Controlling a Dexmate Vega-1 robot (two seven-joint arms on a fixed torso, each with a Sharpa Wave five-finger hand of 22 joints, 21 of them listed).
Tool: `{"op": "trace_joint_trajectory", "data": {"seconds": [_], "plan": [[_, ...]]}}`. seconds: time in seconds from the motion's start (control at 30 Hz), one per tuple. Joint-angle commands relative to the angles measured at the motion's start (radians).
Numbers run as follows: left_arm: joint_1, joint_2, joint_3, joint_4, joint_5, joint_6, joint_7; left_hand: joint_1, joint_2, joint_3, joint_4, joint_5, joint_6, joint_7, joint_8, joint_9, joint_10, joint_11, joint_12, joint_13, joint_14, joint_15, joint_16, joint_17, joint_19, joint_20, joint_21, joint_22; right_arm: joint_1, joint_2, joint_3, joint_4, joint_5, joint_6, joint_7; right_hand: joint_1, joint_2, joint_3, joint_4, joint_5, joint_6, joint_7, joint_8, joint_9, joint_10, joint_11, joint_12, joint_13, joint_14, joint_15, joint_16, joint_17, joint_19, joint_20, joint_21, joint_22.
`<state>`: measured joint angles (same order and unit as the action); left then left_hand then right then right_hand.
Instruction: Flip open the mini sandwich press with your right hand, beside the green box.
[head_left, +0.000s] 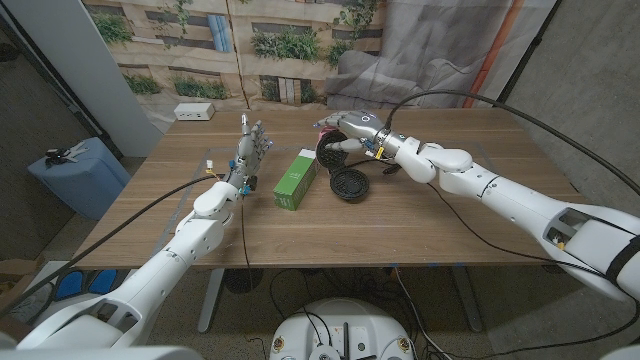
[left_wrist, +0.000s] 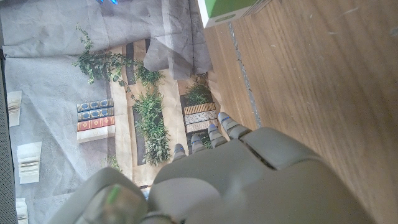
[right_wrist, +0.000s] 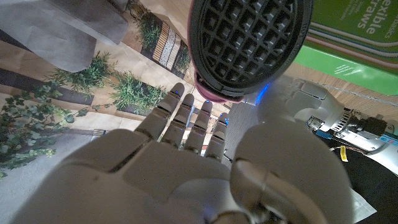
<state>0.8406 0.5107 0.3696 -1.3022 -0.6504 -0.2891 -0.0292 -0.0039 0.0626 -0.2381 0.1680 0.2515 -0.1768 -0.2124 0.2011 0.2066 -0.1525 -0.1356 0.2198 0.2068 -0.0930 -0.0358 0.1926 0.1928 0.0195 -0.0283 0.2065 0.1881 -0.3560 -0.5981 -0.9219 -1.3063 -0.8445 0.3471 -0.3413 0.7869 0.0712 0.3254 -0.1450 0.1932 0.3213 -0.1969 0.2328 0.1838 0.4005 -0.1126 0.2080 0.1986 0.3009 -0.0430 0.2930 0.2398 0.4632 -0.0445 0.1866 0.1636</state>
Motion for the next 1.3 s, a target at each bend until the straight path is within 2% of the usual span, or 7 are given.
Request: {"op": "trace_joint_trajectory", "data": {"seconds": [0.03, 0.67, 1.3], "plan": [[0.0, 0.0, 0.0, 0.001, 0.0, 0.0, 0.0, 0.0, 0.052, -0.007, 0.001, 0.004, -0.034, -0.008, 0.005, 0.005, -0.007, 0.001, 0.006, 0.002, -0.007, -0.037, 0.003, 0.003, 0.003, -0.004, 0.006, 0.003, 0.027, 0.018, -0.009, 0.019, 0.006, 0.004, 0.03, -0.004, 0.001, 0.0, -0.009, 0.003, -0.015, -0.005, -0.007, 0.003, -0.002, -0.002, -0.004, 0.005, -0.009, -0.058, 0.003, 0.003, 0.001, -0.025, 0.0, 0.003], [0.0, 0.0, 0.0, 0.001, 0.0, 0.0, 0.0, 0.0, 0.052, -0.007, 0.001, 0.004, -0.035, -0.008, 0.005, 0.005, -0.004, 0.0, 0.007, 0.002, -0.007, -0.037, 0.003, 0.003, 0.003, -0.004, 0.006, 0.003, 0.005, -0.006, 0.03, -0.042, 0.055, -0.006, 0.062, -0.007, 0.001, -0.009, -0.011, 0.002, -0.058, -0.003, -0.027, 0.004, -0.048, 0.008, -0.018, 0.008, -0.046, -0.045, -0.011, 0.006, -0.024, -0.01, -0.005, 0.003], [0.0, 0.0, 0.0, 0.001, 0.0, 0.0, 0.0, 0.0, 0.052, -0.007, 0.001, 0.004, -0.035, -0.008, 0.005, 0.005, -0.006, -0.001, 0.006, 0.002, -0.008, -0.037, 0.003, 0.003, 0.004, -0.004, 0.006, 0.003, -0.097, -0.042, 0.126, -0.115, 0.183, -0.037, 0.084, -0.027, -0.002, -0.023, -0.004, 0.001, -0.088, 0.012, -0.038, 0.002, -0.098, 0.016, -0.027, 0.007, -0.097, -0.028, -0.034, 0.003, -0.057, -0.004, -0.008, 0.003]]}}
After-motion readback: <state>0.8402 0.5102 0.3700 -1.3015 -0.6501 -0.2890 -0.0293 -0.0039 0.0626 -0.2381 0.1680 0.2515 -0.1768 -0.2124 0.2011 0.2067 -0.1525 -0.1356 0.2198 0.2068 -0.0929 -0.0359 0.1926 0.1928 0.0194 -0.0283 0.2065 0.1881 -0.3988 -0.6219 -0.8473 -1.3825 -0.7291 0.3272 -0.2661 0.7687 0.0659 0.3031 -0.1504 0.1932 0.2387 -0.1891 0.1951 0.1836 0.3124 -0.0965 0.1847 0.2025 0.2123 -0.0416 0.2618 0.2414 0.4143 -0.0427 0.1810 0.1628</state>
